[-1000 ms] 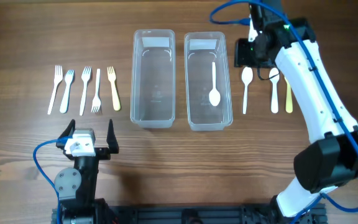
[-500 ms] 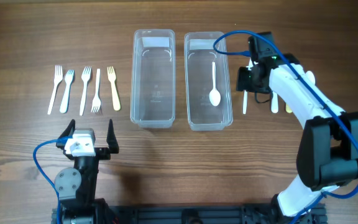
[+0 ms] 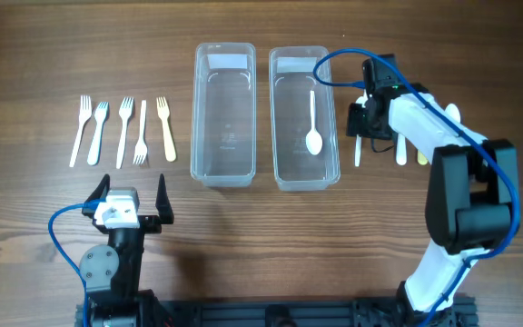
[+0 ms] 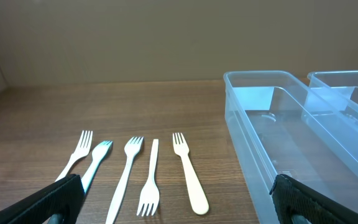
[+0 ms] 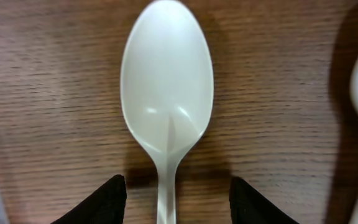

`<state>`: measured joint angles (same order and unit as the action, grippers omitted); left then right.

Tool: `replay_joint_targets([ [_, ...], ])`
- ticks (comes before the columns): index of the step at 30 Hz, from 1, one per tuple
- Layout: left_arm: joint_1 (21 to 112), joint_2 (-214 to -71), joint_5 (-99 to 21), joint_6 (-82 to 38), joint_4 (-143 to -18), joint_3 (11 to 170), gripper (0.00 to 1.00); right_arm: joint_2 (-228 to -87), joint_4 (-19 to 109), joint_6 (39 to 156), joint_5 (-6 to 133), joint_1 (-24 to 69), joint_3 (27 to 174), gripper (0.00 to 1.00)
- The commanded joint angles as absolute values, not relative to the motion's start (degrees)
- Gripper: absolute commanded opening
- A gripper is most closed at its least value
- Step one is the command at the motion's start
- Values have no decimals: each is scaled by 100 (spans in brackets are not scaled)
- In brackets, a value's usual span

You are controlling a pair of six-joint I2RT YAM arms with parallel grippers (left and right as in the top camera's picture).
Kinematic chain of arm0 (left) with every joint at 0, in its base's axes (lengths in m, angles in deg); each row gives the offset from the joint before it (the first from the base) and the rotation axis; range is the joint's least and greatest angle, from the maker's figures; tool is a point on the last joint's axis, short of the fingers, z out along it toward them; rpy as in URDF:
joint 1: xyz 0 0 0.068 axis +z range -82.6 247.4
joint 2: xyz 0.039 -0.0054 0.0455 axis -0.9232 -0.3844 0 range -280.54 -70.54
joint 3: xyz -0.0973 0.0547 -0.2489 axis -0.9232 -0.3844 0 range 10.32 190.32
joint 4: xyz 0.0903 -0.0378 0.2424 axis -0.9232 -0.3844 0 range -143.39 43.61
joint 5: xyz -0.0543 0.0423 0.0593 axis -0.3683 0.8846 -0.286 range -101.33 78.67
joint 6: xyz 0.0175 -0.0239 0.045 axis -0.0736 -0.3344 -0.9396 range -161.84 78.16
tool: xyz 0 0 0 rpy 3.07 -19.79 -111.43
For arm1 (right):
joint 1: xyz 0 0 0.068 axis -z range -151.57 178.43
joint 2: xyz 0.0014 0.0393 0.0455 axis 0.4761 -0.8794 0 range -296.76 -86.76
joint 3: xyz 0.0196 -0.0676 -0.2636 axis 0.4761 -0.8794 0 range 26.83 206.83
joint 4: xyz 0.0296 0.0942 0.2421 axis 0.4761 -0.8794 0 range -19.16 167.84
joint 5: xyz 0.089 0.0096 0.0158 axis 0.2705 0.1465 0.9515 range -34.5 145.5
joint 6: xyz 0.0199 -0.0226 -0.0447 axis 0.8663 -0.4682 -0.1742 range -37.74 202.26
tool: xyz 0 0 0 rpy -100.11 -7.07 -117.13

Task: Pack container
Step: 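Lower the right gripper onto the next white spoon and grasp it, then place the white spoon into the right container and open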

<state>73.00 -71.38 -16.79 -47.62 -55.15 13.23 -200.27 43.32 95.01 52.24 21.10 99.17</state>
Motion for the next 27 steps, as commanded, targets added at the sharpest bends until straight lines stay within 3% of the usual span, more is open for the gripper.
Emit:
replay_joint_targets([
  [1, 7274, -7097, -1665, -4873, -5495, 1278, 100, -20217, 4432, 9490, 5221, 2101, 9882, 52],
  [3, 7274, -7097, -1665, -4873, -5495, 1278, 100, -20232, 4463, 9532, 5230, 2101, 9882, 47],
  [5, 7274, -7097, -1665, -4873, -5495, 1278, 100, -20239, 4461, 9593, 5232, 2101, 9882, 28],
  [10, 7274, -7097, -1665, -4873, -5497, 1278, 100, -20235, 4332, 9573, 5228, 2103, 10033, 4],
  [21, 7274, -7097, -1665, -4873, -5495, 1278, 100, -19323, 3079, 9278, 5239, 2022, 12983, 4],
  [27, 7274, -7097, -1668, -4873, -5495, 1278, 100, -19356, 3029, 9311, 5967, 1655, 12926, 4],
])
